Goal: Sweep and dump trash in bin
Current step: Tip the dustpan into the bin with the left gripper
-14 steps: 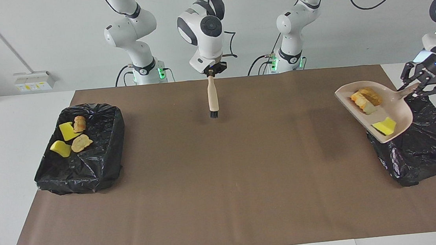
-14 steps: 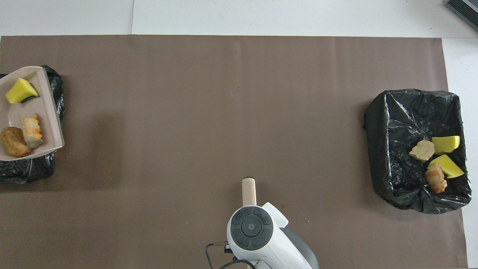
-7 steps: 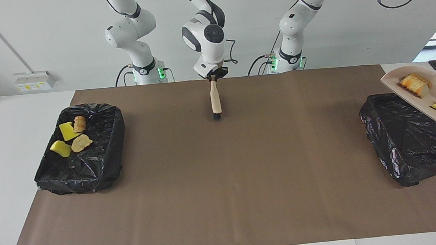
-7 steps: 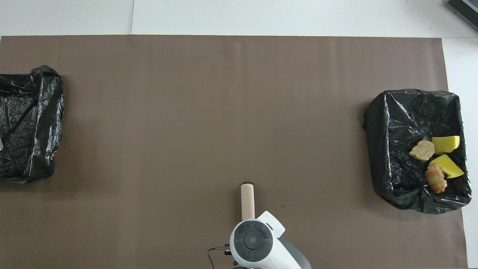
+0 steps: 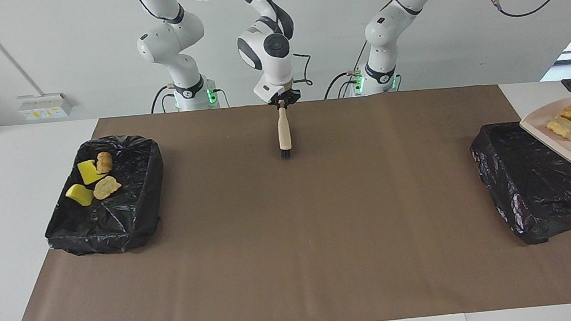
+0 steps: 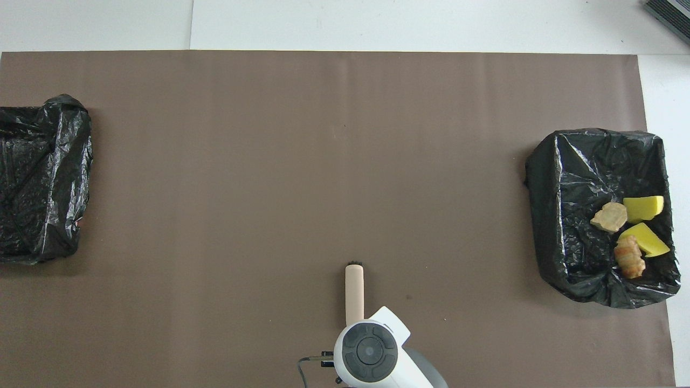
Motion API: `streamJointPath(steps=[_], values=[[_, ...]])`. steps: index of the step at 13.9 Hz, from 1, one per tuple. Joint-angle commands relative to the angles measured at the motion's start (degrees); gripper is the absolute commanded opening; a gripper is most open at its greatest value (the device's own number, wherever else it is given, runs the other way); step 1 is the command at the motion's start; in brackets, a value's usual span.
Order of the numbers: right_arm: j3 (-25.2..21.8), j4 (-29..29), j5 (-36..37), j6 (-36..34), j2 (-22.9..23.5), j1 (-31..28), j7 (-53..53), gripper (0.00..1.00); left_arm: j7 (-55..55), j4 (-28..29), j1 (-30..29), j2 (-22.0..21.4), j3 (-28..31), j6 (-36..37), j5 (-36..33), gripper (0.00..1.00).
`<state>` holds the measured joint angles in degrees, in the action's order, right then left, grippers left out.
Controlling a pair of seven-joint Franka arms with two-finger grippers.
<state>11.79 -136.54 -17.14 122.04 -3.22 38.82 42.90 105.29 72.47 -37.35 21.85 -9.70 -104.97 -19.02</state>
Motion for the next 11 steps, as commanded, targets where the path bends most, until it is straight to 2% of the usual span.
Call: streamJointPath(steps=[1, 2, 4, 6, 9, 11], values=[[-0.01, -0.57, -1.4, 0.13, -0.3, 0.03, -1.41, 0.0, 0.71, 1.08, 3.25, 0.66, 0.56, -4.96, -8.47, 0.0], [-0.01, -0.57, -1.4, -0.39, -0.21, 0.03, -2.02, 0.0, 0.88, 1.53, 3.17, 0.74, 0.65, -6.46, -9.62, 0.0], [-0.01, -0.31, -1.4, -0.4, 0.05, -0.32, -2.2, 0.37, 0.71, 5.03, 3.6, 0.48, 0.65, -9.62, -16.97, 0.0], [-0.01, -0.13, -1.4, -0.4, 0.32, -0.32, -2.2, 0.56, 0.62, 6.36, 5.44, -0.13, 0.65, -9.99, -22.26, 0.0], [-0.1, 0.05, -1.4, -0.4, 0.4, -0.41, -2.2, 0.66, 0.88, 7.07, 6.5, -0.4, 0.65, -12.7, -30.69, 0.0], [-0.1, 0.14, -1.4, -0.4, 0.49, -0.41, -2.2, 0.7, 0.88, 7.07, 6.68, -1.28, 0.65, -13.68, -32.39, 0.0]])
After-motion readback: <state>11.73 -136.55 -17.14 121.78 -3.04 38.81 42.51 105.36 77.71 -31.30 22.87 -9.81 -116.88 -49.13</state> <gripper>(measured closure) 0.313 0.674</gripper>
